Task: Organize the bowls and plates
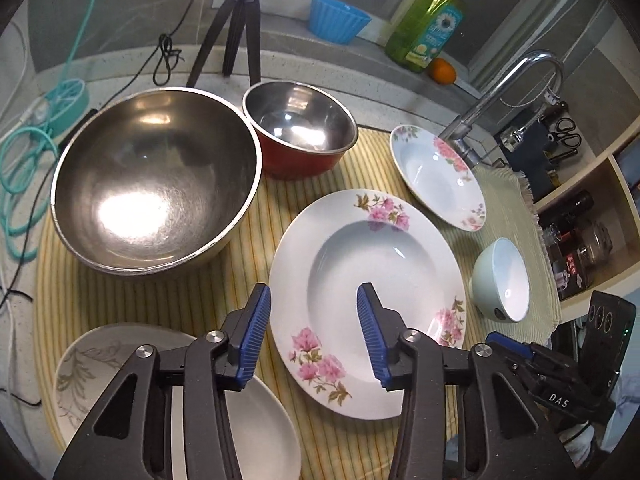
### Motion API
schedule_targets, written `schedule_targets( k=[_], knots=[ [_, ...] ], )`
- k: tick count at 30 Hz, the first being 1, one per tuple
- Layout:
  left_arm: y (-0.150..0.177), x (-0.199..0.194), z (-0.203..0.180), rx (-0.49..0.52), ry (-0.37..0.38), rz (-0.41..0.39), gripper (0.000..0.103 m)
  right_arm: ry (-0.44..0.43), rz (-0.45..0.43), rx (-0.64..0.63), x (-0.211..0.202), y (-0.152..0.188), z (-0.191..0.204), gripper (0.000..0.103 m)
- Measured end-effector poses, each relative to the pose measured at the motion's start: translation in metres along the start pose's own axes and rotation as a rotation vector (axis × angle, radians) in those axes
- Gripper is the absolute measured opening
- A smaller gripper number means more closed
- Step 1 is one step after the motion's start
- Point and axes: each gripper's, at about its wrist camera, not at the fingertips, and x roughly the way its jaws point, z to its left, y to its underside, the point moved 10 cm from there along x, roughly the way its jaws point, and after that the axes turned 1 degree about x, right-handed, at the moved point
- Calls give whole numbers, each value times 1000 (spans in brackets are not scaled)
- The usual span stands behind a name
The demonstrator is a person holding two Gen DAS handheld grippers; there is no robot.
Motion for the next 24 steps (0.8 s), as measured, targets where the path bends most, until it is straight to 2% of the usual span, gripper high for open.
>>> schedule_targets(
  k=[4, 24],
  knots=[
    [-1, 9, 7, -18, -3, 20, 41, -25, 23, 44, 13, 0, -4, 30],
    [-9, 37, 18, -51, -10, 82, 41, -78, 78, 115, 34, -3, -4, 29]
  ],
)
